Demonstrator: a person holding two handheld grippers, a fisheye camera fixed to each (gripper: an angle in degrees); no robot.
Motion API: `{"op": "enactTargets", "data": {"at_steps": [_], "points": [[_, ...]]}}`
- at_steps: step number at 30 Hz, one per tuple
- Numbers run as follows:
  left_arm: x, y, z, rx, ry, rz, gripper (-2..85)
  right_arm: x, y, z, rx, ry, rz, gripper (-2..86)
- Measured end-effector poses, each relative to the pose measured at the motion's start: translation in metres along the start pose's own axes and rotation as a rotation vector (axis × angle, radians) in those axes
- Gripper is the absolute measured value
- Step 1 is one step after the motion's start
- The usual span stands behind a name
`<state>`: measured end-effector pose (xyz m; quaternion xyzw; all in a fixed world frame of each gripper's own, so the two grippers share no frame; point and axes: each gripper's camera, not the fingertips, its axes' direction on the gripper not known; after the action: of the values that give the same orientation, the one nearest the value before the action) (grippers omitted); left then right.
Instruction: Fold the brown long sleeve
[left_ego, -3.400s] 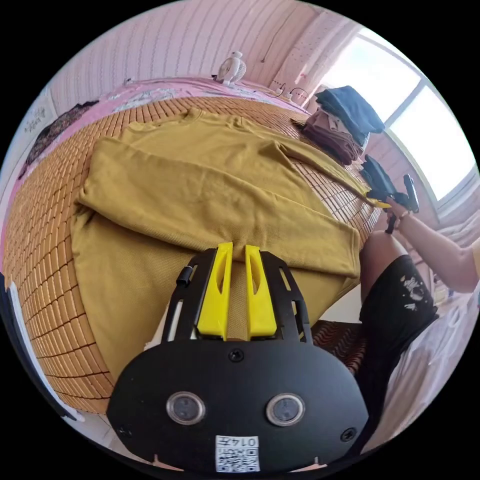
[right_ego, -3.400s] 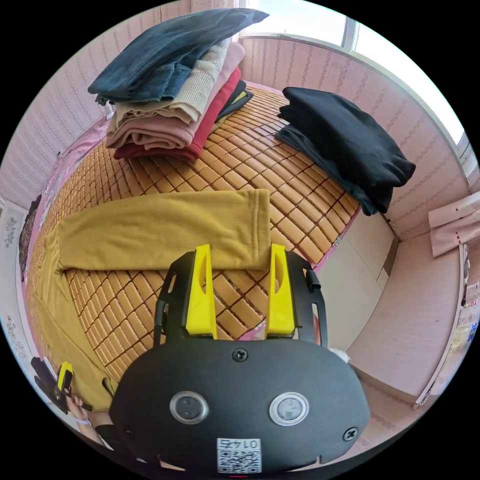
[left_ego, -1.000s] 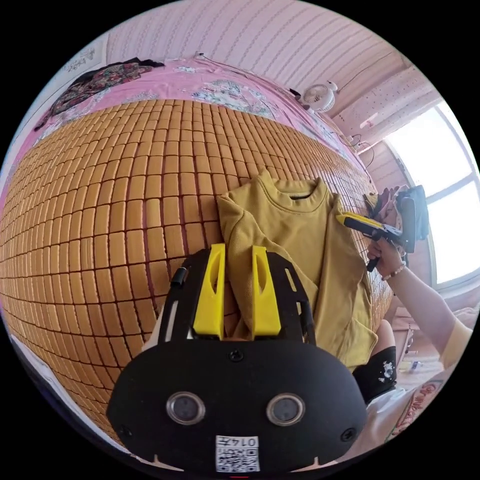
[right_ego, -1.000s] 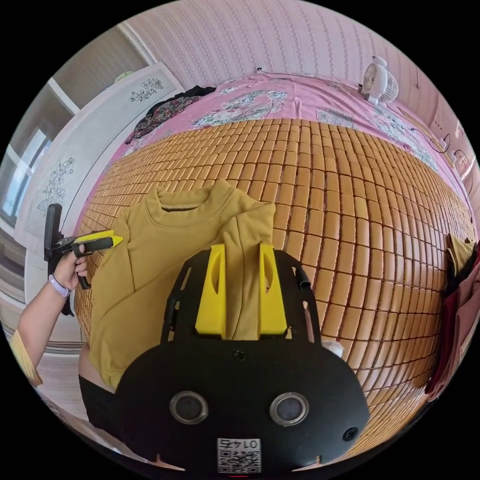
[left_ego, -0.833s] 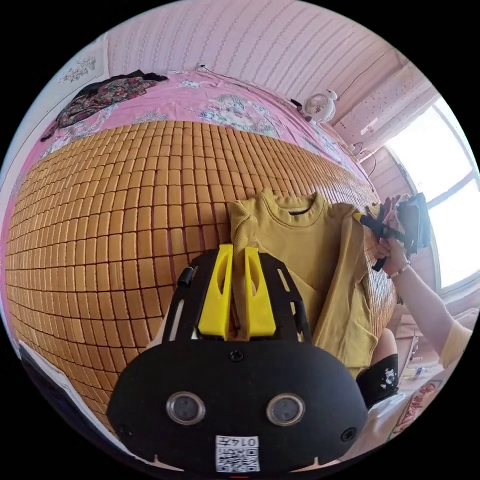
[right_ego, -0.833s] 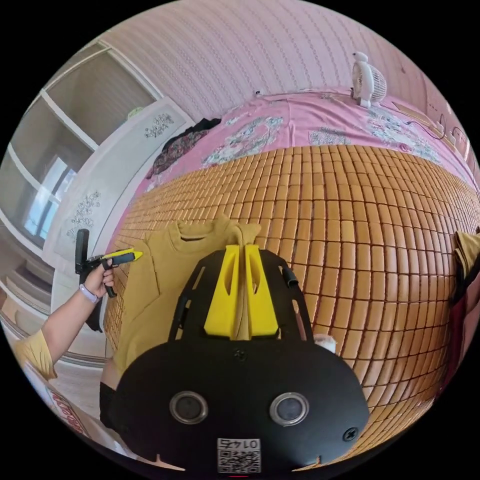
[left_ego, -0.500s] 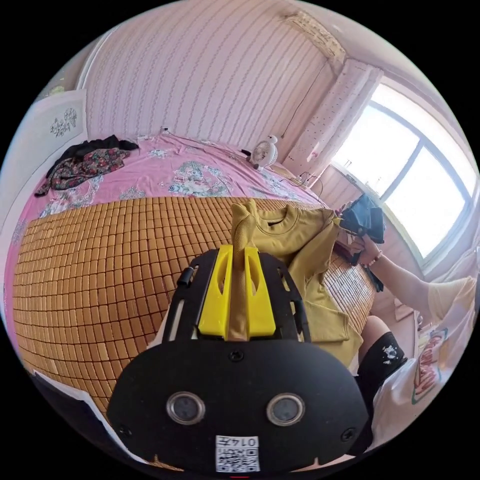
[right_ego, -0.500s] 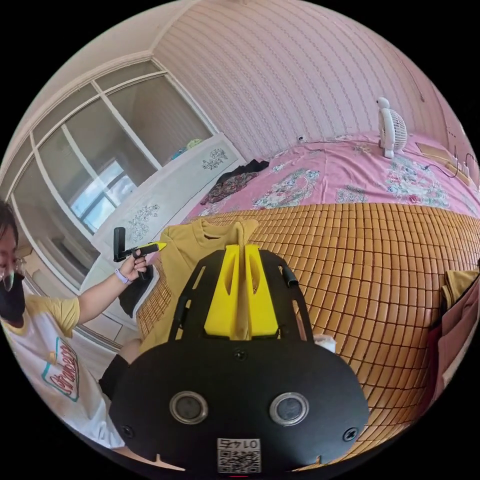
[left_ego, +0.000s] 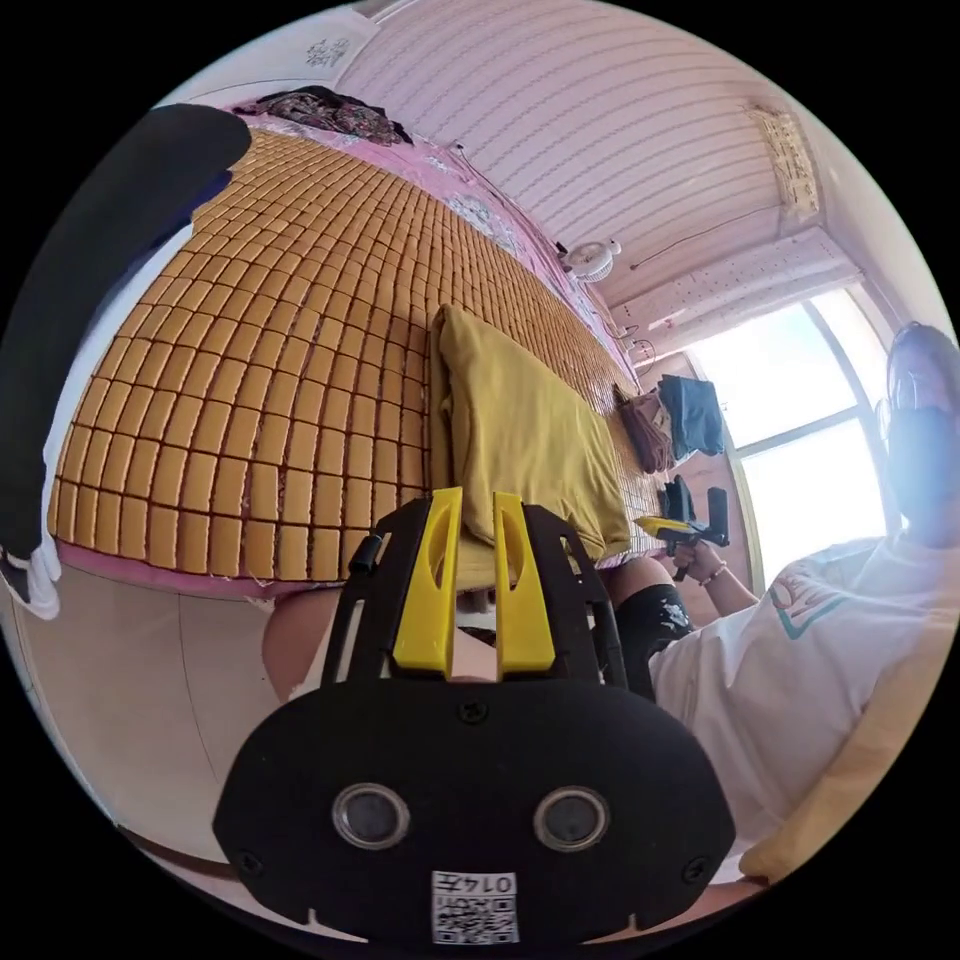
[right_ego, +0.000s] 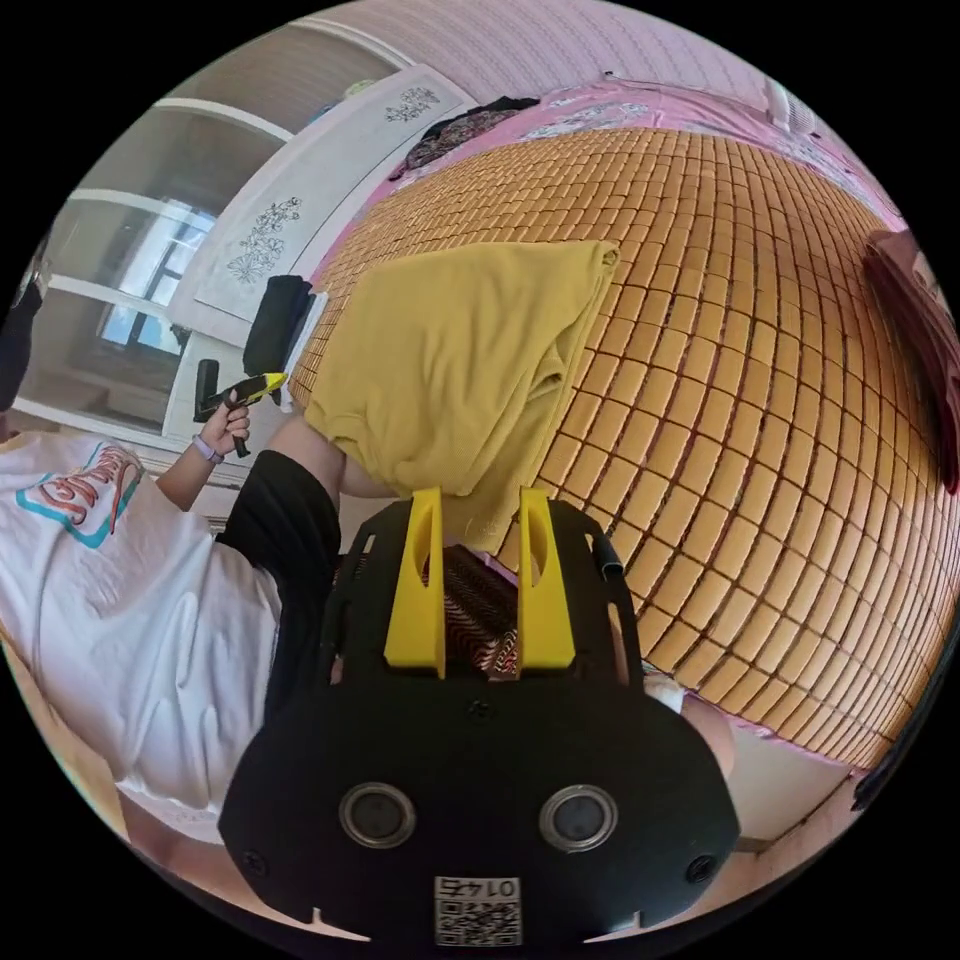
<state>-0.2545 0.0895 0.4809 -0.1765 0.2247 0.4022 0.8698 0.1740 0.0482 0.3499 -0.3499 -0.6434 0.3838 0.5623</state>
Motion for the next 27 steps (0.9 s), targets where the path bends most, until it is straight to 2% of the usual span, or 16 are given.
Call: {"op": "enactTargets", "data": {"at_steps": [4,7,11,15,16,18,19,21,27], "points": [[0.023,-0.005,0.022,-0.019,-0.04,0.073,5.3,-0.038,-0.028,0.022,0.085,0.097,0.015,6.5],[0.062,-0.012,0.055,-0.071,-0.055,0.222,3.5,-0.086,-0.067,0.034,0.136,0.237,-0.177,2.7],[0.136,0.001,0.13,-0.175,-0.121,0.491,-0.2,-0.142,-0.154,0.073,0.049,0.376,-0.382,0.3],[0.167,0.021,0.179,-0.17,-0.221,0.589,-0.9,-0.181,-0.232,0.102,0.019,0.422,-0.473,-0.1],[0.169,0.024,0.185,-0.193,-0.235,0.603,-0.9,-0.192,-0.255,0.115,-0.022,0.45,-0.507,-0.2],[0.17,0.044,0.211,-0.298,-0.274,0.662,-1.0,-0.199,-0.286,0.153,-0.222,0.47,-0.544,-0.3],[0.169,0.05,0.217,-0.318,-0.272,0.666,-1.0,-0.196,-0.3,0.188,-0.399,0.491,-0.55,-0.4],[0.165,0.069,0.214,-0.199,-0.251,0.637,-1.0,-0.202,-0.307,0.197,-0.397,0.5,-0.649,-0.5],[0.171,0.088,0.226,-0.197,-0.269,0.691,-1.0,-0.203,-0.33,0.206,-0.469,0.461,-0.638,-0.7]]}}
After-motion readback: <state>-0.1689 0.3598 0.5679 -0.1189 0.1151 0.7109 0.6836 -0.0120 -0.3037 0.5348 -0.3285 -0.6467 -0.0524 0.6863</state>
